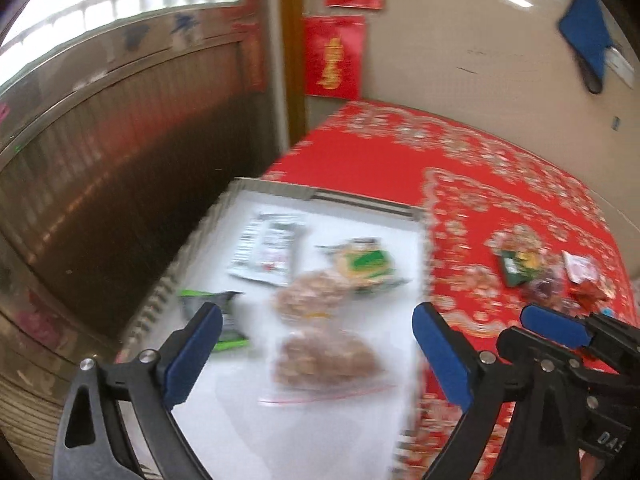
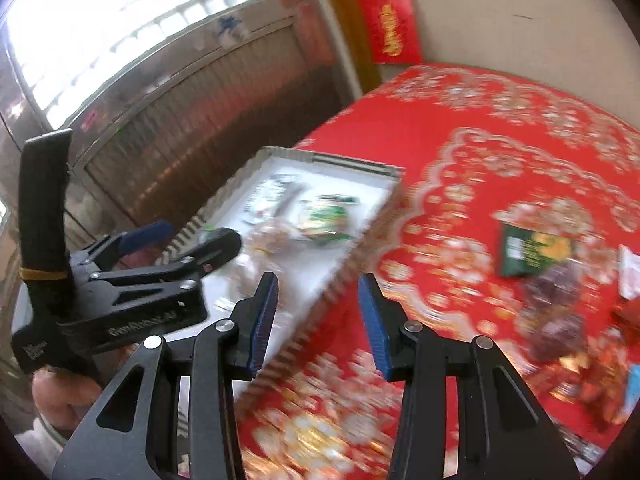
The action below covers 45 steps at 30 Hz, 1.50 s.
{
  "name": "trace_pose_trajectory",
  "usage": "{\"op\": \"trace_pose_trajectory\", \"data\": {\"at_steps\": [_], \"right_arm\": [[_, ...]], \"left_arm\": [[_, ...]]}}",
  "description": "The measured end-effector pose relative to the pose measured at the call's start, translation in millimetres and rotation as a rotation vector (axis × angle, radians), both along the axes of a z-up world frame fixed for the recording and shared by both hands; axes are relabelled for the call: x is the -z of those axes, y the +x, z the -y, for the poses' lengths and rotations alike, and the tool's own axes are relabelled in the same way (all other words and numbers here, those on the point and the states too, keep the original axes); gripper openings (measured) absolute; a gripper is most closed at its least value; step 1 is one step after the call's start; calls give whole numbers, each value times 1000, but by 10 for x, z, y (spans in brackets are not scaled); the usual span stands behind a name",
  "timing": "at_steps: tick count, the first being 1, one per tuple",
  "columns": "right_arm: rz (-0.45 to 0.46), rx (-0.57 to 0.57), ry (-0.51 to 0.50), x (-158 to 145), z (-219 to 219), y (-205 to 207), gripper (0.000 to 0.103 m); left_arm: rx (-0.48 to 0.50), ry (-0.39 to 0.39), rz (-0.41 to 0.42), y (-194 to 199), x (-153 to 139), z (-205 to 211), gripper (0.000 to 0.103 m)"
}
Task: Organize snacks
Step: 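Return to the pile and grasp the clear bag of red dates with the left tool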
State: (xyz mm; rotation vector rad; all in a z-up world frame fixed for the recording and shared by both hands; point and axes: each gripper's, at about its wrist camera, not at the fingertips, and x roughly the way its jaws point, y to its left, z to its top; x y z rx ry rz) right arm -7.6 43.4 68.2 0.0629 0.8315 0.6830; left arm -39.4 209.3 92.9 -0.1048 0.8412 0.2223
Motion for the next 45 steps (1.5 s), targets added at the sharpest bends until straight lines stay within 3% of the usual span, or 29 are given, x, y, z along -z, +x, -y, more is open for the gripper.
{"op": "trace_pose_trajectory", "data": {"at_steps": [12, 21, 28, 35, 40, 43, 45], "right_arm": [[3, 285, -51, 135, 1590, -179, 42], [-55, 421, 15, 332, 2400, -202, 42], [-64, 451, 50, 413, 2657, -226, 42], [-85, 474, 73, 494, 2797, -181, 42], [-36, 378, 42, 453, 2583, -162, 42], [14, 269, -44, 428, 2366, -114, 42], [33, 196, -116, 457, 2223, -56, 42]], "left_arm": [[188, -59, -47, 282, 48, 1078, 98], [217, -120, -114, 610, 279, 1650, 98], [207, -185, -178, 868, 520, 1892, 98], [221, -163, -204, 972, 626, 2104, 98], [237, -134, -196, 1002, 661, 2171, 96], [258, -148, -225, 1022, 718, 2142, 62], [270, -154, -231, 1028, 739, 2123, 61]]}}
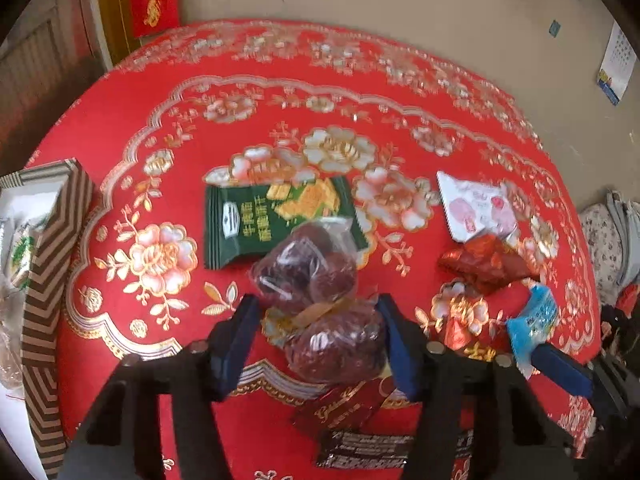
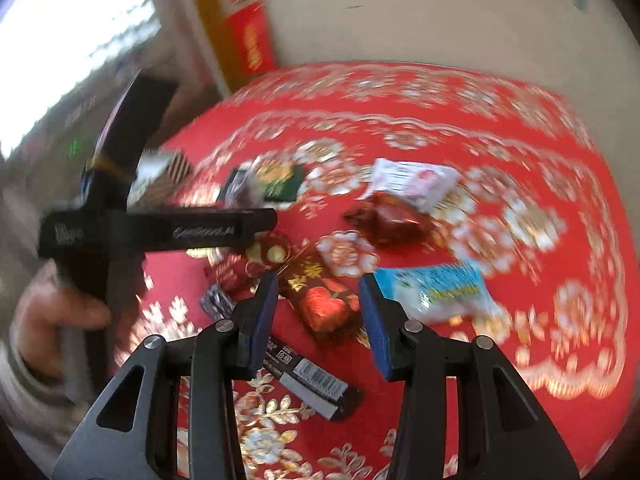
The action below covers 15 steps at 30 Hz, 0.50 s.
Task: Organize snacks
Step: 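Return to the pile and grasp the clear bag of red dates with the left tool, then grasp the red candy packet with the right tool while the left tool holds the dates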
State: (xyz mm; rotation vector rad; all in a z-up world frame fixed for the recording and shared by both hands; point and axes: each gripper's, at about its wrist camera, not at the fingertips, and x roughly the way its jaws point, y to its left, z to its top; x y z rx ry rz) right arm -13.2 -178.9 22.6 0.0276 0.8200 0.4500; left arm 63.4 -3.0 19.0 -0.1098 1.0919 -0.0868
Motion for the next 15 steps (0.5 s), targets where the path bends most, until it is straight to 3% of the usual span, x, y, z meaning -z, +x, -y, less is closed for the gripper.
{"op": "trace_pose_trajectory", "data": {"at_steps": [6, 8, 13, 15], "right_arm": [[9, -114, -126, 93, -193, 141, 44], [5, -133, -140, 94, -208, 186, 61], [-26, -167, -165, 175, -254, 262, 61], [-29, -161, -150, 201, -253, 252, 50]], "left_arm": [[15, 20, -15, 3, 2, 12, 61], [20, 31, -17, 12, 10, 24, 62], [29, 32, -7, 8, 13, 27, 61], [42, 20, -2, 2, 7, 7, 50]]}}
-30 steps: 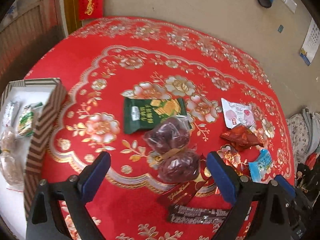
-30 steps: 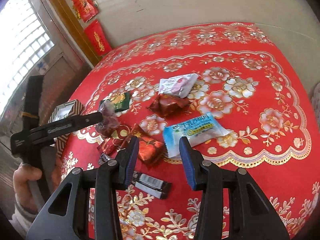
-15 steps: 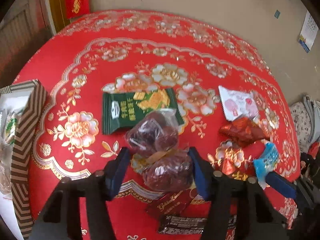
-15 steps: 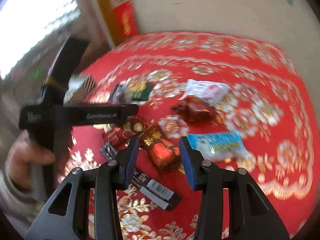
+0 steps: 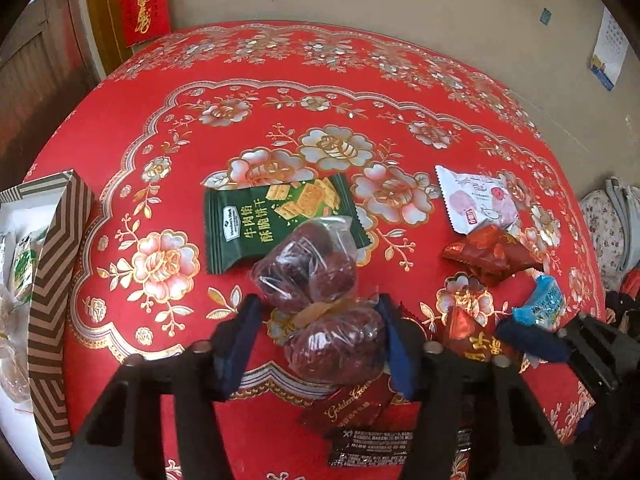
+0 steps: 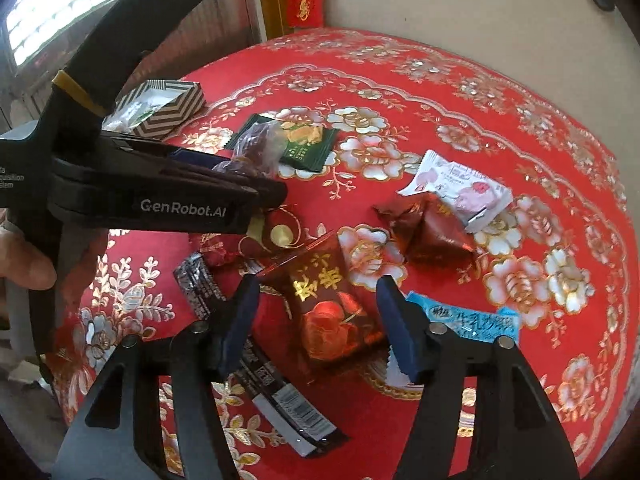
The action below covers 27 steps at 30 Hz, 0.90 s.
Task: Organize snacks
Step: 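Grasp the red candy packet with the right tool while the left tool holds the dates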
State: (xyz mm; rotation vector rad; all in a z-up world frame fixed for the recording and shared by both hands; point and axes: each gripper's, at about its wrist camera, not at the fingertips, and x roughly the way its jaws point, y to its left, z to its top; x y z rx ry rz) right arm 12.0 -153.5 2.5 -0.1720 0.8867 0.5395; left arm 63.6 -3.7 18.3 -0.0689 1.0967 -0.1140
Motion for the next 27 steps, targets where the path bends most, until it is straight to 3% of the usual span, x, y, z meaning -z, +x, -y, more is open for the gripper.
{"op": "trace_pose_trajectory", "data": {"at_steps": [1, 9, 11, 14, 16, 27], "right_arm": [[1, 7, -4, 13, -1, -9, 34], [17, 61, 48, -19, -12, -135, 32], [40, 67, 74, -80, -36, -192, 25], [57, 76, 108, -151, -84, -236, 25], [48, 80, 104, -149, -127, -230, 21], [-40, 71, 72, -160, -153, -171, 21]], "left_arm": [[8, -1, 0, -8, -4, -11, 48], [-9, 7, 43, -164, -89, -208, 46], [-11, 12, 60, -233, -149, -263, 46], [-21, 21, 78, -307, -214, -356, 46], [-31, 23, 85, -347, -244, -405, 46], [-27, 10, 96, -464, -289, -491, 46]]}}
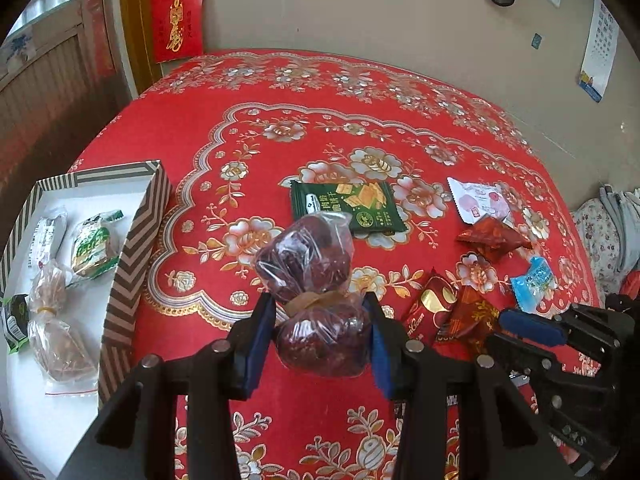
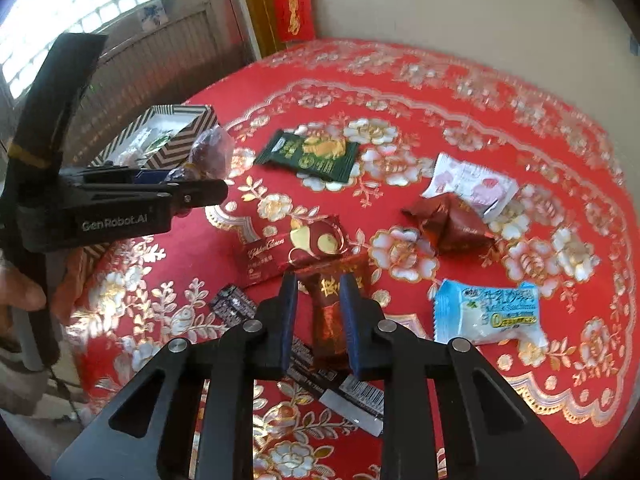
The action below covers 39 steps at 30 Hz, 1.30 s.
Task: Organize snacks
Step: 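Grasp the red candy packet with the right tool while the left tool holds the dates, then carry the dates and red candy packet into the white box and open both tools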
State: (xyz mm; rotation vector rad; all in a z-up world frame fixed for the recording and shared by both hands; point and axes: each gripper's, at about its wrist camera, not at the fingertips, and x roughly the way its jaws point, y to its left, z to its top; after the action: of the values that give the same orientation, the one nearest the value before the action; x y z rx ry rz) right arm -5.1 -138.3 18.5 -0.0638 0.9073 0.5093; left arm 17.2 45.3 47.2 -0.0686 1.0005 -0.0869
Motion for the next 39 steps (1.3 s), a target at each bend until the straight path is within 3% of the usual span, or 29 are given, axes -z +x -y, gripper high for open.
{"op": "trace_pose_trajectory", "data": {"at_steps": [3, 5, 6, 11, 12, 13, 14, 24, 39], "right_arm": [[-5, 4, -40, 8, 3, 21, 28], [-14, 0, -68, 14, -12, 25, 59], [-23, -2, -82, 26, -22, 29, 62], [-53, -10, -122, 144, -57, 83, 61], [-68, -8, -108, 176, -46, 102, 57], [-73, 3, -96, 212, -32, 113, 39], [-45, 13, -112, 203, -38, 96, 34], [39, 11, -39, -52, -191, -32, 34], [92, -129, 71, -323, -1185, -111, 34]], "left_arm": [[-3, 7, 8, -6, -13, -9, 46], [-1, 7, 5, -4, -11, -12, 46], [1, 6, 4, -8, -8, -13, 46], [13, 7, -3, -6, 17, 6, 46], [15, 8, -4, -10, 21, 6, 46], [15, 7, -4, -12, 21, 3, 46], [15, 7, -4, -12, 20, -6, 46], [-13, 21, 46, -109, -151, -207, 46], [-146, 69, 114, -434, -390, -1045, 46]]}}
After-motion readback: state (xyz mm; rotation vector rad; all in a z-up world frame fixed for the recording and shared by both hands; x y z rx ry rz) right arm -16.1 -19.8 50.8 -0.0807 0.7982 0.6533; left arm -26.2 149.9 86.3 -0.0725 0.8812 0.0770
